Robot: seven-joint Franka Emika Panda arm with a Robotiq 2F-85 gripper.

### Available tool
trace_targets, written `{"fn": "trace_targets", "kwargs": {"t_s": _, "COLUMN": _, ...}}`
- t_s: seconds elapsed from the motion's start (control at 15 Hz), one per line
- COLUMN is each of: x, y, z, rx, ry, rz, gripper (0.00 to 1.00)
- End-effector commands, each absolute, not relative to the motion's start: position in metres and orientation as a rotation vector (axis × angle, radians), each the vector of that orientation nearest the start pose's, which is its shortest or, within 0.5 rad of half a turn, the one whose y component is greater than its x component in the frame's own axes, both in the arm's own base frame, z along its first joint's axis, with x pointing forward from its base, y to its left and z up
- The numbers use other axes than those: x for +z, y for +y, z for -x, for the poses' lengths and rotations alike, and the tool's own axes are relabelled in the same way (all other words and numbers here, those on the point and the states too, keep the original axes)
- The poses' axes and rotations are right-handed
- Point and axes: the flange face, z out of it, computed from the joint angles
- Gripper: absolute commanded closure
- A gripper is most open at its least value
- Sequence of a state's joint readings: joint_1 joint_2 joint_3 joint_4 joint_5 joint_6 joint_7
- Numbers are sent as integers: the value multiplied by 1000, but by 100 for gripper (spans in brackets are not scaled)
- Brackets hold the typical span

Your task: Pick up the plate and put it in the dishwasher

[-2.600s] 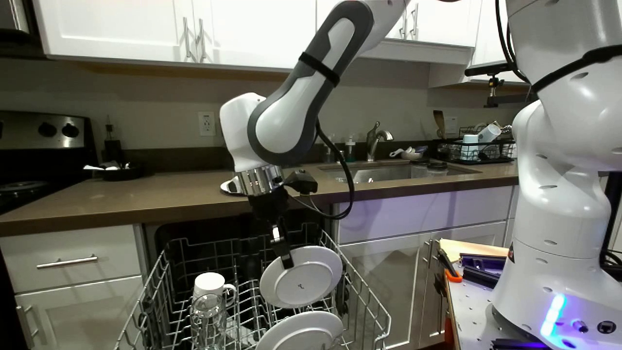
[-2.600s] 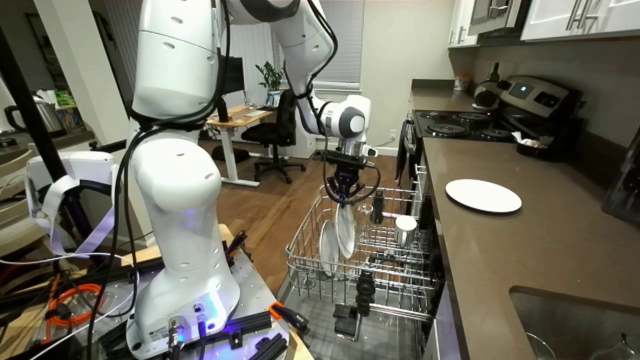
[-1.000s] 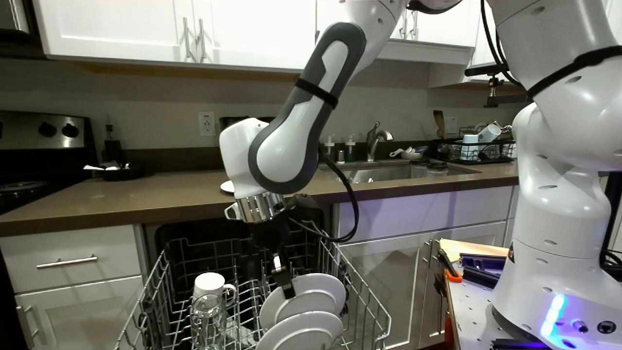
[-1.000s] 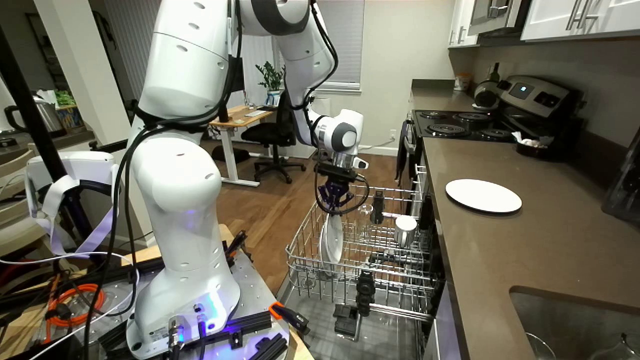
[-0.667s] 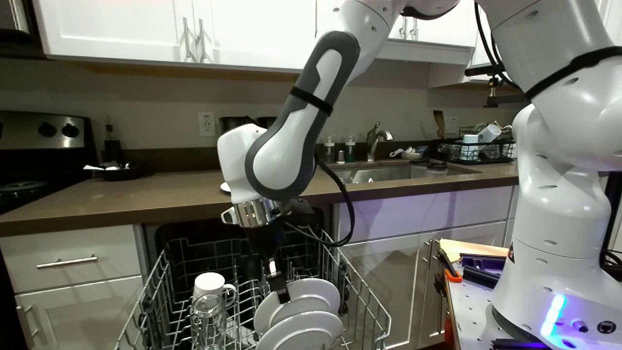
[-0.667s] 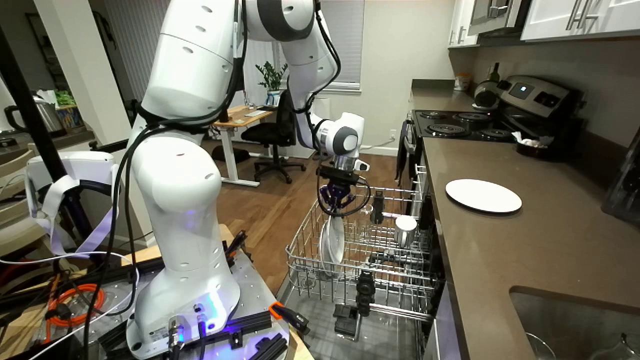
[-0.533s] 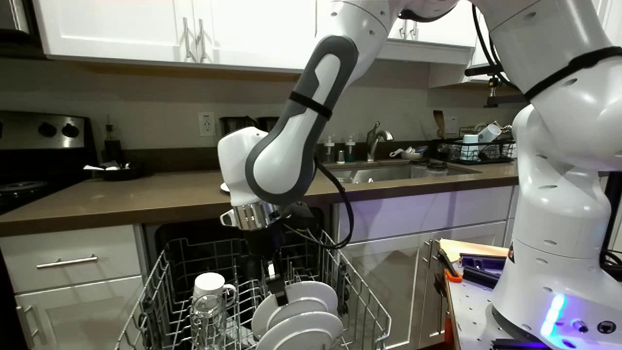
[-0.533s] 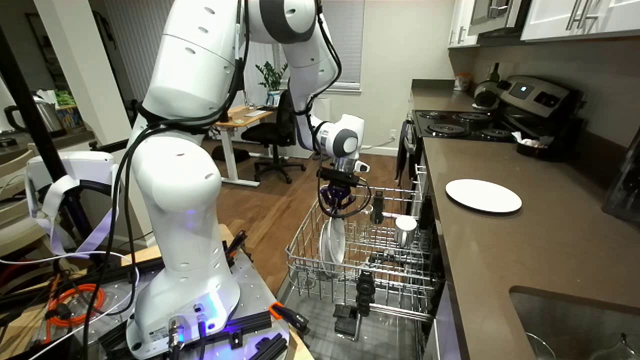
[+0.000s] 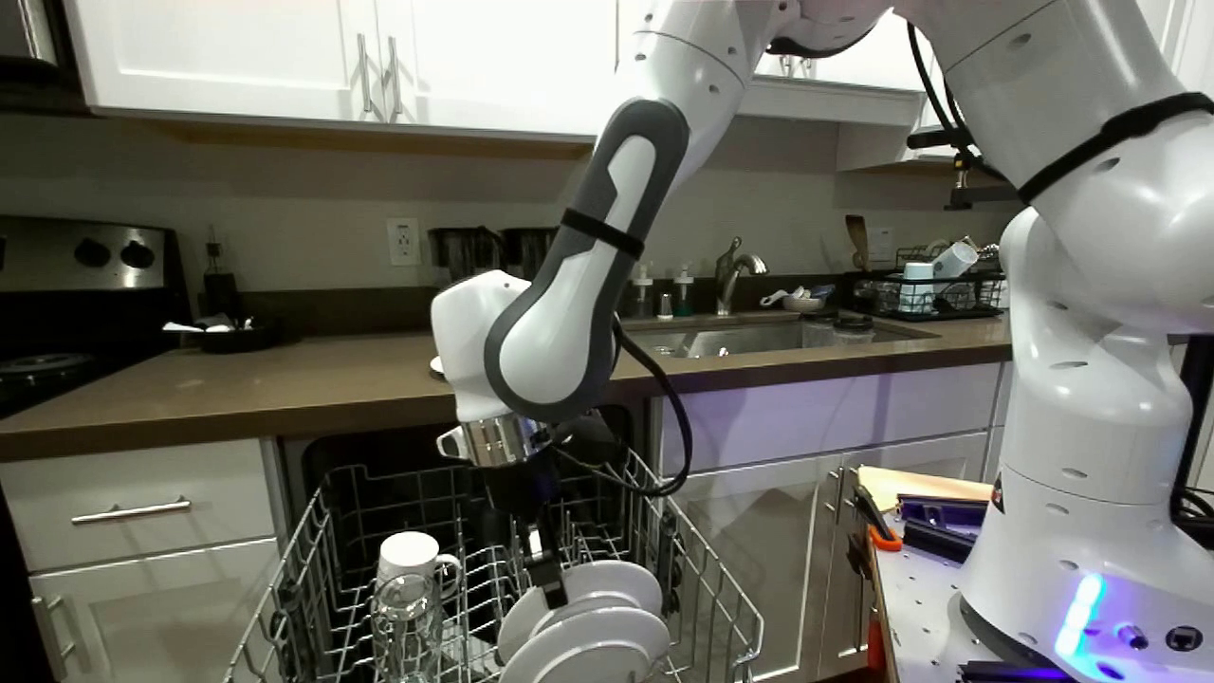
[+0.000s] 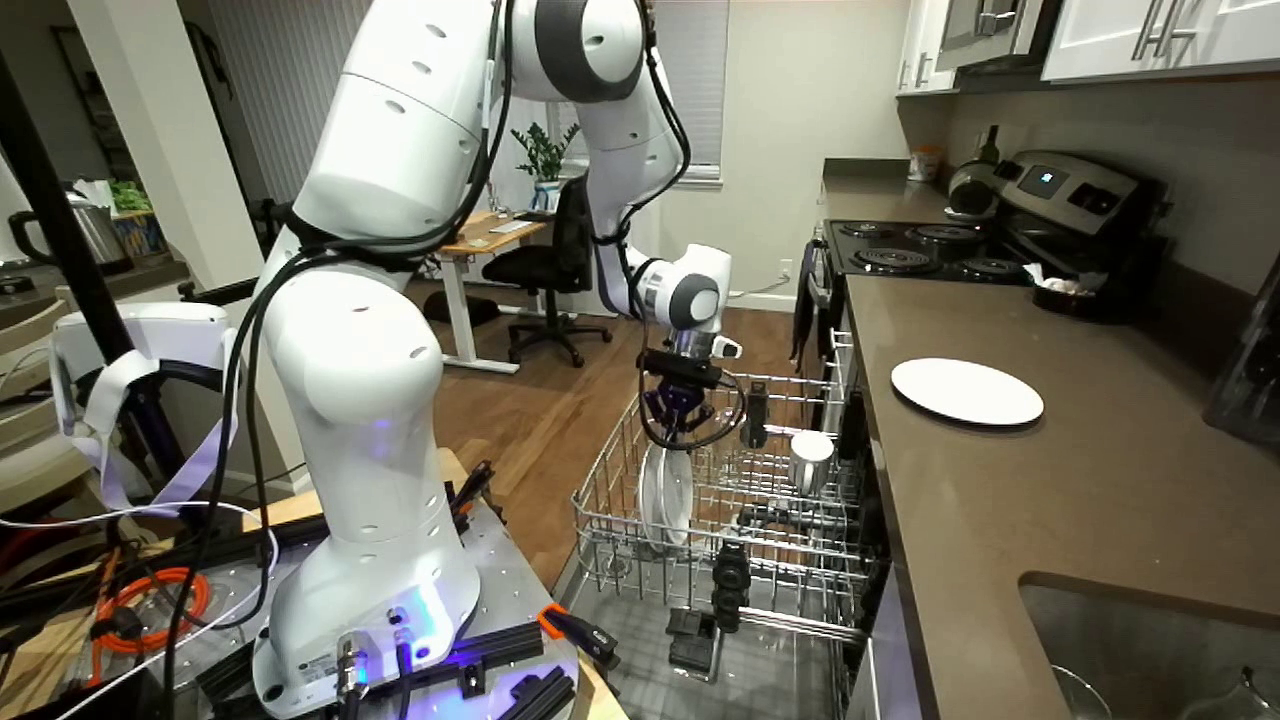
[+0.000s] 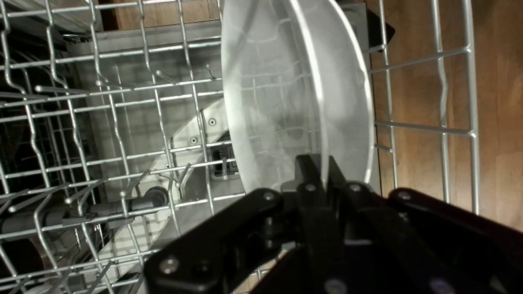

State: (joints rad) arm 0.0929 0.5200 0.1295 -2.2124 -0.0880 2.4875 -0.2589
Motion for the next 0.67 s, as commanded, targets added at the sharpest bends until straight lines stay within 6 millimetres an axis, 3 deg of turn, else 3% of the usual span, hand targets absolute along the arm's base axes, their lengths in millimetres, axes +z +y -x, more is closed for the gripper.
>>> {"fn": "trace_targets", "kwargs": {"t_s": 0.0, "x": 113, "y": 118, "z": -506, "rx": 369, "ry": -872, "rz": 2967, "gripper": 94}}
{"fn": "trace_targets", "kwargs": {"t_s": 0.27, "x": 106, "y": 117, "z": -506, "rx": 399, "ry": -860, "rz": 2966, "gripper": 93}}
{"fn": "trace_targets", "kwargs": {"t_s": 0.33, "x": 107, "y": 116, "z": -506, "rx": 407, "ry": -854, "rz": 2967, "gripper": 70}}
{"fn": "trace_targets", "kwargs": {"t_s": 0.47, "x": 108, "y": 115, "z": -505, "rx": 421, "ry": -852, "rz": 2970, "gripper": 64}}
{"fn": "trace_targets", "kwargs": {"t_s": 0.6, "x": 113, "y": 114, "z": -503, "rx": 434, "ry": -856, "rz": 2973, "gripper": 51}}
